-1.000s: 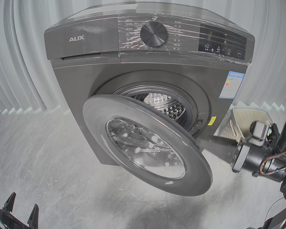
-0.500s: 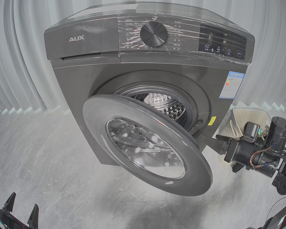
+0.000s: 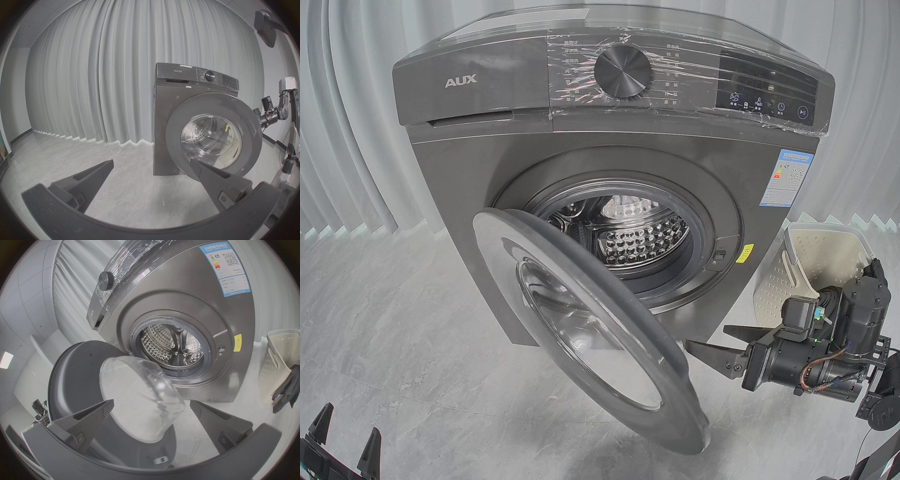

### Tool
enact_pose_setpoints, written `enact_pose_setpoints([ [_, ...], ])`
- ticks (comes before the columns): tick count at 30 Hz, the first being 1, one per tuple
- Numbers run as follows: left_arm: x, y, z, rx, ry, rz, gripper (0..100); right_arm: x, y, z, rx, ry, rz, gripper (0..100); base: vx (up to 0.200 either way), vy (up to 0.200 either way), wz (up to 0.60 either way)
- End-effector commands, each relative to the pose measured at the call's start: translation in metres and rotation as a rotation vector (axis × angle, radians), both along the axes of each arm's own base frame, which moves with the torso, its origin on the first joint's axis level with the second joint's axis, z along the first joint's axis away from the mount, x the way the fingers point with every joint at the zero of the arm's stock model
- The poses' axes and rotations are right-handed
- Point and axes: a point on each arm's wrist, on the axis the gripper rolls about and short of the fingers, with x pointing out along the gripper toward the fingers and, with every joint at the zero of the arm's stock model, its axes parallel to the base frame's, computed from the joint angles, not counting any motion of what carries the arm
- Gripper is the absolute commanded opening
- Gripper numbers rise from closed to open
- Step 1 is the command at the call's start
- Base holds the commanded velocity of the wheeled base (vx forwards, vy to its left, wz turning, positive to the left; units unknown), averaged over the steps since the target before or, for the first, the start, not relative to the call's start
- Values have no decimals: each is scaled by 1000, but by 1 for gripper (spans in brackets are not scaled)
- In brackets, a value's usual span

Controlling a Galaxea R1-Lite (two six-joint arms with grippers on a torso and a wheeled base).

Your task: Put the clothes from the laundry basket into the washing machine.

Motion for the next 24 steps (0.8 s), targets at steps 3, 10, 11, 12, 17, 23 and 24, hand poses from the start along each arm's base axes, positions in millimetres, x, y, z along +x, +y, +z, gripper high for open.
enact_pose_setpoints([
  [3,0,0,-5,0,1,0,100,12,0,3,3,-16,-66,100,0,0,0],
  [10,0,0,-5,0,1,0,100,51,12,-23,-71,42,-194,100,-200,0,0],
  [11,0,0,-5,0,1,0,100,55,13,-26,-74,40,-201,100,-200,0,0],
  [12,0,0,-5,0,1,0,100,60,16,-30,-72,35,-205,100,-200,0,0],
  [17,0,0,-5,0,1,0,100,86,31,-55,-65,7,-221,100,0,0,0],
  [23,0,0,-5,0,-1,0,100,106,34,-82,-119,31,-267,100,0,0,0],
  [24,0,0,-5,0,1,0,100,107,35,-86,-127,31,-265,100,0,0,0],
])
